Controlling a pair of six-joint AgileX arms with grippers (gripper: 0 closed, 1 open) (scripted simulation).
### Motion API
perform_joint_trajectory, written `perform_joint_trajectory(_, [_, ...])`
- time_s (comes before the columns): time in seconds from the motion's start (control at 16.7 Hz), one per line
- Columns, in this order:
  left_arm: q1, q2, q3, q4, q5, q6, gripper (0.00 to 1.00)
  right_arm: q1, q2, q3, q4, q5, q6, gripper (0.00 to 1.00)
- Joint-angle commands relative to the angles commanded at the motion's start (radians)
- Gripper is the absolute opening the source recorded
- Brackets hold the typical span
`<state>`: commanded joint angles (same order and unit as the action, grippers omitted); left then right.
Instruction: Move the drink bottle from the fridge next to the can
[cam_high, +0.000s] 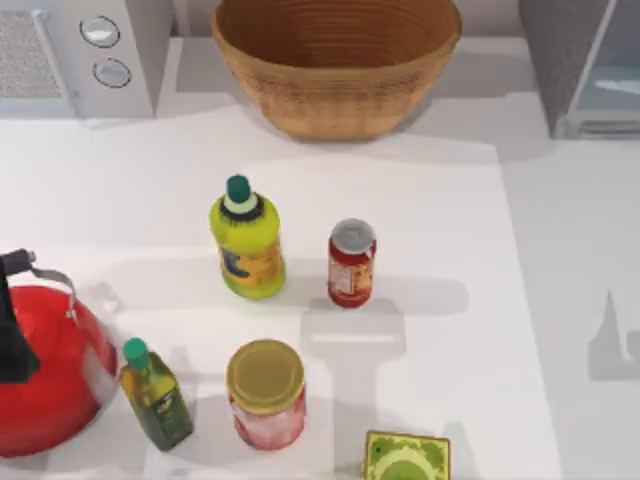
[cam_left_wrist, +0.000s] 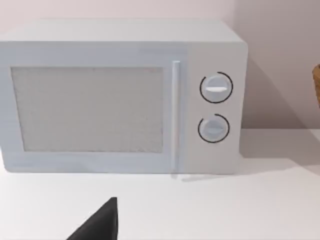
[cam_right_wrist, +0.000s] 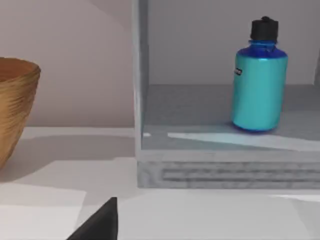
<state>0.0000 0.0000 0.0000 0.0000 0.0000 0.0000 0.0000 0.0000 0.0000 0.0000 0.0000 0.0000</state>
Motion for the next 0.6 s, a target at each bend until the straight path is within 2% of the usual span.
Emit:
perform_joint_trajectory(0.3, [0.000,0.000,0.000,0.000,0.000,0.000,1.00,-0.012,0.062,0.045,0.050,-0.005,0.000,1.00])
perform_joint_trajectory(0.6, [0.000,0.000,0.000,0.000,0.000,0.000,1.00,-0.057,0.378,0.230,0.256,-0.039,0.002,1.00])
